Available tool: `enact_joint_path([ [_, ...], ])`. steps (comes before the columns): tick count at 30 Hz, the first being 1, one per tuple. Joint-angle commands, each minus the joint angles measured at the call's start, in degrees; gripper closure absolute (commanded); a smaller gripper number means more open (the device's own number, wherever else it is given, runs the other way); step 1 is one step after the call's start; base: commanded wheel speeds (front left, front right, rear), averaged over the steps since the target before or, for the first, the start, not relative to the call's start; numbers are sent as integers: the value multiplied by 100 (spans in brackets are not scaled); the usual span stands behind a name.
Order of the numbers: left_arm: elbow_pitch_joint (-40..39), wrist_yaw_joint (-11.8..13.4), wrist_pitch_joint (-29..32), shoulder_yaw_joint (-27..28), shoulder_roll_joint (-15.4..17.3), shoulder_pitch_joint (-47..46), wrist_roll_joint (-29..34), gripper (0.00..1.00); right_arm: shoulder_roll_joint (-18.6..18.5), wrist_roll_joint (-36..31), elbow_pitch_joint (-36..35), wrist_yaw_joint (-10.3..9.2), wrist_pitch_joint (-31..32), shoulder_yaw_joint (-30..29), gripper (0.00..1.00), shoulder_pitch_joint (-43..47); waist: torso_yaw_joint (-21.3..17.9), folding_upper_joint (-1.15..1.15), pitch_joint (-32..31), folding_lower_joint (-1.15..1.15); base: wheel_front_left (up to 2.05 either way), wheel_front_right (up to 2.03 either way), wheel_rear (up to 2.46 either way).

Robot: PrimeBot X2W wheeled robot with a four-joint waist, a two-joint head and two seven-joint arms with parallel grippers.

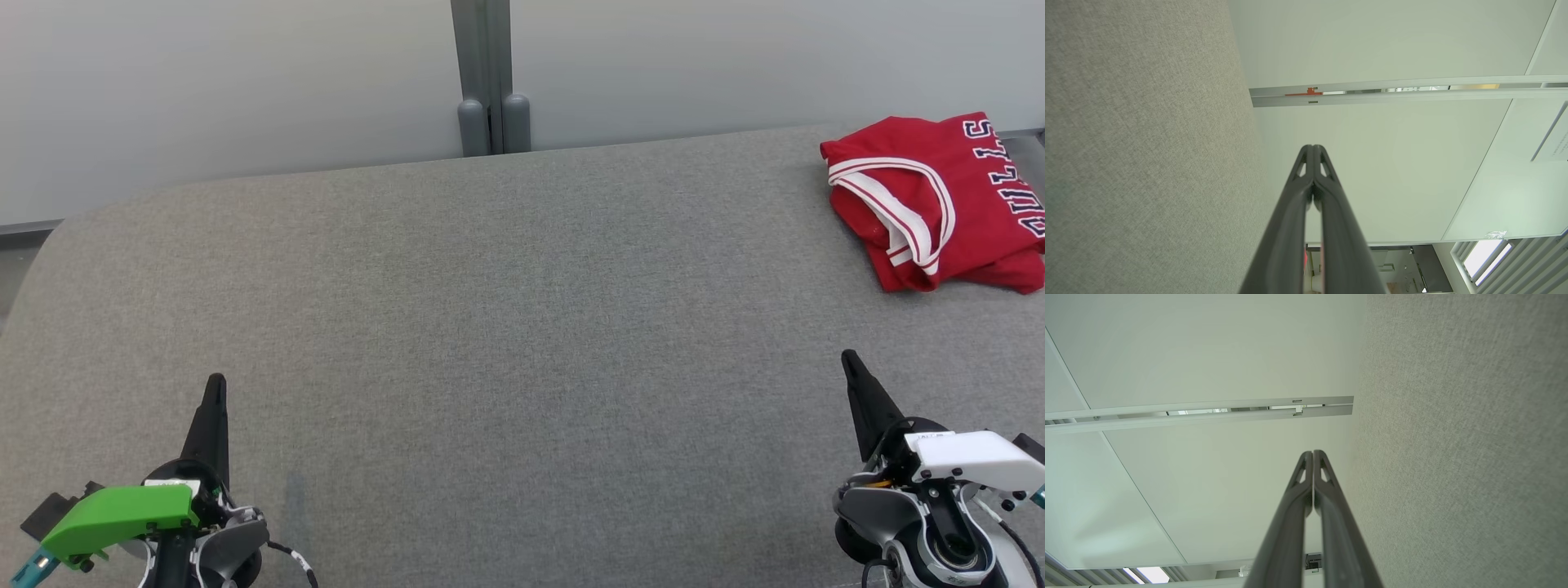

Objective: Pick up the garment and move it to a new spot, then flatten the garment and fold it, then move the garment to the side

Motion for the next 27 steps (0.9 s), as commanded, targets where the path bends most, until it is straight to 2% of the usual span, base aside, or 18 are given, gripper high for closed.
enact_joint_path([
  [1, 5, -31, 18, 13, 3, -58, -16, 100, 0, 25, 7, 4, 21, -11, 100, -31, 0, 0, 0, 0, 0, 0, 0],
  [27, 4, -31, 17, 12, 3, -58, -16, 100, 1, 25, 7, 4, 21, -11, 100, -31, 0, 0, 0, 0, 0, 0, 0],
])
